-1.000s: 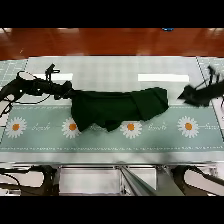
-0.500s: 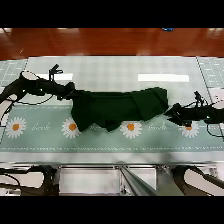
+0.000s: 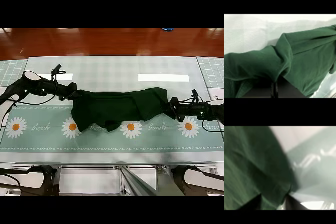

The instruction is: Fold the shirts.

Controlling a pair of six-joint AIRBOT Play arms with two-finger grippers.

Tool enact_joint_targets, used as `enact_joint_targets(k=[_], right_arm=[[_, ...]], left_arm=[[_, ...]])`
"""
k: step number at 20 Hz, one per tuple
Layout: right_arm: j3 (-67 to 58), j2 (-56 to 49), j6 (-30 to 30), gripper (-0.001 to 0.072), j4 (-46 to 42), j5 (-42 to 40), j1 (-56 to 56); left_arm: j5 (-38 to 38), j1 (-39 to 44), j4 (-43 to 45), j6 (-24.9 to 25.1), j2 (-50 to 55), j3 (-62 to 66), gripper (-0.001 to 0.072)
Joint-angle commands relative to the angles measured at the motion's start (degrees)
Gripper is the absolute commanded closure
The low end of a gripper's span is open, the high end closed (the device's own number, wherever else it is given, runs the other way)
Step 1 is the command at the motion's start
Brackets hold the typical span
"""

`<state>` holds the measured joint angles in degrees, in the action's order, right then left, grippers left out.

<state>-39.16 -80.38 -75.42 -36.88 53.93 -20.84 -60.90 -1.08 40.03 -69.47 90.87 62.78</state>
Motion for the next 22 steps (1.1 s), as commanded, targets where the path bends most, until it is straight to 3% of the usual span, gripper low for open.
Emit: enact_joint_targets(k=[1, 2, 7, 10, 18, 22], right_arm=[[-1.2, -2.8, 4.8, 0.0533, 4.7, -1.1, 0.0], [-2.2, -2.9, 8.1, 0.0691, 5.4, -0.2, 0.0], [-14.6, -1.7, 9.7, 0.0691, 3.1, 8.4, 0.0], [-26.2, 1.3, 7.0, 0.0691, 1.8, 11.3, 0.0], [-63.6, 10.6, 1.0, 0.0691, 1.0, 14.9, -0.1], [-75.5, 18.6, -4.6, 0.0691, -10.4, 13.1, -0.1]], left_arm=[[0.1, 0.0, 0.0, 0.0, 0.0, 0.0, 0.0691], [0.0, 0.0, 0.0, 0.0, 0.0, 0.0, 0.0691], [-0.8, -1.6, 0.0, -0.1, -0.5, 1.5, 0.0691], [-2.9, -3.2, -0.2, -0.9, -1.9, 6.3, 0.0691], [-8.2, -6.8, -1.5, -3.5, -11.9, 35.4, 0.0691], [-8.2, -12.5, -1.5, -3.5, -22.8, 46.8, 0.0691]])
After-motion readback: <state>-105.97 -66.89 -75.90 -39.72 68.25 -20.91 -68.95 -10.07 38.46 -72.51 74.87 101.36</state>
